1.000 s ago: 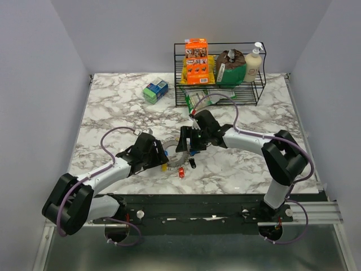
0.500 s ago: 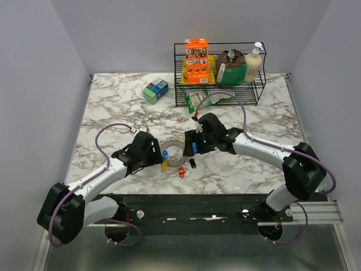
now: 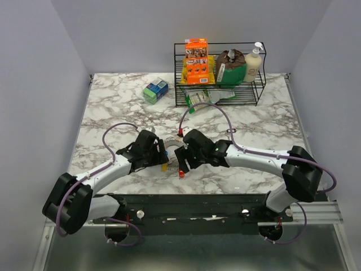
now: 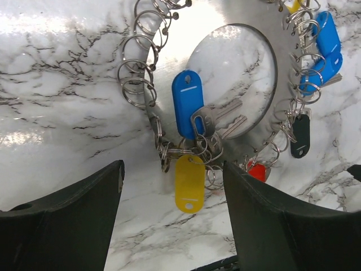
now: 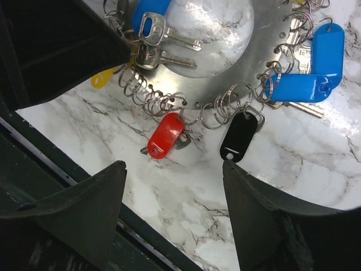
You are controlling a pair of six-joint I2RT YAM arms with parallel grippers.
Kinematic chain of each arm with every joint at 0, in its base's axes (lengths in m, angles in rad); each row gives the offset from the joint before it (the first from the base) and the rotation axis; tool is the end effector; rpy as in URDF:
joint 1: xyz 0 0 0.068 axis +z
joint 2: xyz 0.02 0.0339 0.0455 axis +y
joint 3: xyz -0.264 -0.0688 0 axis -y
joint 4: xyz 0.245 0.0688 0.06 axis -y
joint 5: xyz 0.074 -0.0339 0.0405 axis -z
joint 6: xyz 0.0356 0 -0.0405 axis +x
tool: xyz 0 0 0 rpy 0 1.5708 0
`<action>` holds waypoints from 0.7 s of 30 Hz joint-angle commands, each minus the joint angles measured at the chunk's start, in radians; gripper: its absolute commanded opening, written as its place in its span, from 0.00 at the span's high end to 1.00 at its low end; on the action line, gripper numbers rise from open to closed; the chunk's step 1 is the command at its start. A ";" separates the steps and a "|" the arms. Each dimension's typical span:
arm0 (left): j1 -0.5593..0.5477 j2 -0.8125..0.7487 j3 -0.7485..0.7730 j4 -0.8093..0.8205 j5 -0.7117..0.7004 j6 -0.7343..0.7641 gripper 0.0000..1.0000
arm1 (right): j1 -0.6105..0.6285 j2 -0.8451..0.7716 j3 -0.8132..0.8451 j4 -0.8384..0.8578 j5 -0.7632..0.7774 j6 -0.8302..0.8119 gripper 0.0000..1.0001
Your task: Put the keys on the keyring
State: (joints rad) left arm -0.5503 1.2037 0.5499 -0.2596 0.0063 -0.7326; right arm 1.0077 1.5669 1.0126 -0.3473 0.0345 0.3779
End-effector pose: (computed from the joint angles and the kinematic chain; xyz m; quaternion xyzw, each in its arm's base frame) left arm 0.1901 -0.1169 0.1718 -0.0851 0.9426 -0.1955 0.2569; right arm 0.1755 0.2757 0.2136 -0.2871 0.8997 0.1972 0.2630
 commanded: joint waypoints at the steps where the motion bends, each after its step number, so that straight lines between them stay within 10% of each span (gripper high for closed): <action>1: -0.002 -0.009 0.027 0.052 0.057 0.007 0.21 | 0.045 0.005 0.007 0.024 0.079 -0.050 0.23; 21: 0.196 -0.098 -0.016 0.019 0.218 0.039 0.21 | 0.112 0.102 0.087 0.065 0.097 -0.128 0.40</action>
State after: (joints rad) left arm -0.3782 1.1263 0.5491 -0.2352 0.1532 -0.7055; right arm 1.1053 1.6337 1.0569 -0.3042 0.1139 0.2604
